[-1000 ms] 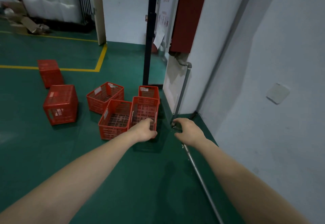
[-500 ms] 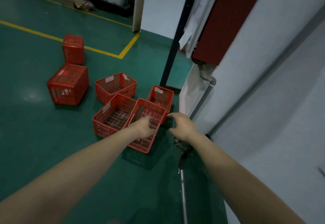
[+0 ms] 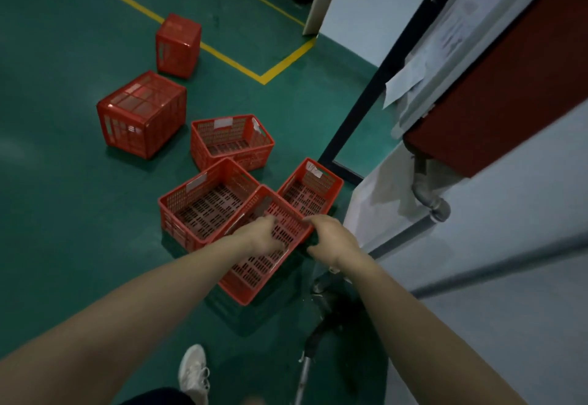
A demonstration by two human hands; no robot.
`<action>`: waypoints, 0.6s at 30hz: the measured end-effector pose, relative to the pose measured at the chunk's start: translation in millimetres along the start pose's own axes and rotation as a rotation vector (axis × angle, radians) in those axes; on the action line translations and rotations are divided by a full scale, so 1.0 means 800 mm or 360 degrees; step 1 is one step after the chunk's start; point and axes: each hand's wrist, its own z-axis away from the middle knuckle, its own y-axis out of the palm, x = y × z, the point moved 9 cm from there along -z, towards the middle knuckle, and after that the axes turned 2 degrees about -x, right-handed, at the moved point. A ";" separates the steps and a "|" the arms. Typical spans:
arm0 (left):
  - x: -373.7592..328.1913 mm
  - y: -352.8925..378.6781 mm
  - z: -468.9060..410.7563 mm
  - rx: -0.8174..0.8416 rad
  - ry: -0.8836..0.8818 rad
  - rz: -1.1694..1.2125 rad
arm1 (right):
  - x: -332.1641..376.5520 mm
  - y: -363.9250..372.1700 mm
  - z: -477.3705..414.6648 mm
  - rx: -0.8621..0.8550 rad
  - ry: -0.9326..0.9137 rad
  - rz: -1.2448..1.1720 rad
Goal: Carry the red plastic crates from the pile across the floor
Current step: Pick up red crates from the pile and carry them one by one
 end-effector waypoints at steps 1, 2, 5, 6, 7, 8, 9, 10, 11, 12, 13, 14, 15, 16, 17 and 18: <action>-0.001 -0.001 -0.014 -0.0004 -0.0012 0.0017 | -0.006 -0.001 -0.015 0.0026 -0.0015 0.0006; 0.000 -0.003 -0.029 -0.0007 -0.0029 0.0035 | -0.013 0.001 -0.033 0.0061 -0.0028 0.0010; 0.009 -0.005 -0.064 -0.0019 -0.0077 0.0083 | -0.030 0.011 -0.080 0.0190 -0.0056 0.0067; 0.016 -0.004 -0.075 -0.0025 -0.0102 0.0102 | -0.035 0.016 -0.096 0.0232 -0.0082 0.0103; 0.024 -0.002 -0.085 -0.0030 -0.0143 0.0130 | -0.038 0.021 -0.114 0.0278 -0.0121 0.0144; 0.034 0.001 -0.096 -0.0042 -0.0187 0.0158 | -0.040 0.026 -0.132 0.0315 -0.0167 0.0184; 0.043 0.006 -0.107 -0.0055 -0.0233 0.0195 | -0.043 0.034 -0.150 0.0355 -0.0214 0.0222; 0.052 0.013 -0.117 -0.0071 -0.0283 0.0240 | -0.045 0.042 -0.168 0.0397 -0.0263 0.0256; 0.060 0.018 -0.126 -0.0097 -0.0329 0.0273 | -0.048 0.052 -0.185 0.0434 -0.0299 0.0278; 0.067 0.024 -0.135 -0.0123 -0.0371 0.0290 | -0.052 0.062 -0.203 0.0463 -0.0338 0.0296; 0.074 0.033 -0.144 -0.0143 -0.0415 0.0305 | -0.058 0.075 -0.221 0.0500 -0.0376 0.0313; 0.081 0.043 -0.154 -0.0172 -0.0460 0.0329 | -0.063 0.088 -0.238 0.0546 -0.0421 0.0333; 0.089 0.054 -0.164 -0.0198 -0.0504 0.0356 | -0.069 0.101 -0.253 0.0592 -0.0465 0.0362; 0.096 0.066 -0.173 -0.0219 -0.0544 0.0395 | -0.077 0.114 -0.267 0.0636 -0.0507 0.0403; 0.104 0.080 -0.183 -0.0240 -0.0587 0.0444 | -0.085 0.129 -0.281 0.0677 -0.0573 0.0463; 0.113 0.093 -0.194 -0.0270 -0.0613 0.0490 | -0.091 0.145 -0.295 0.0711 -0.0657 0.0515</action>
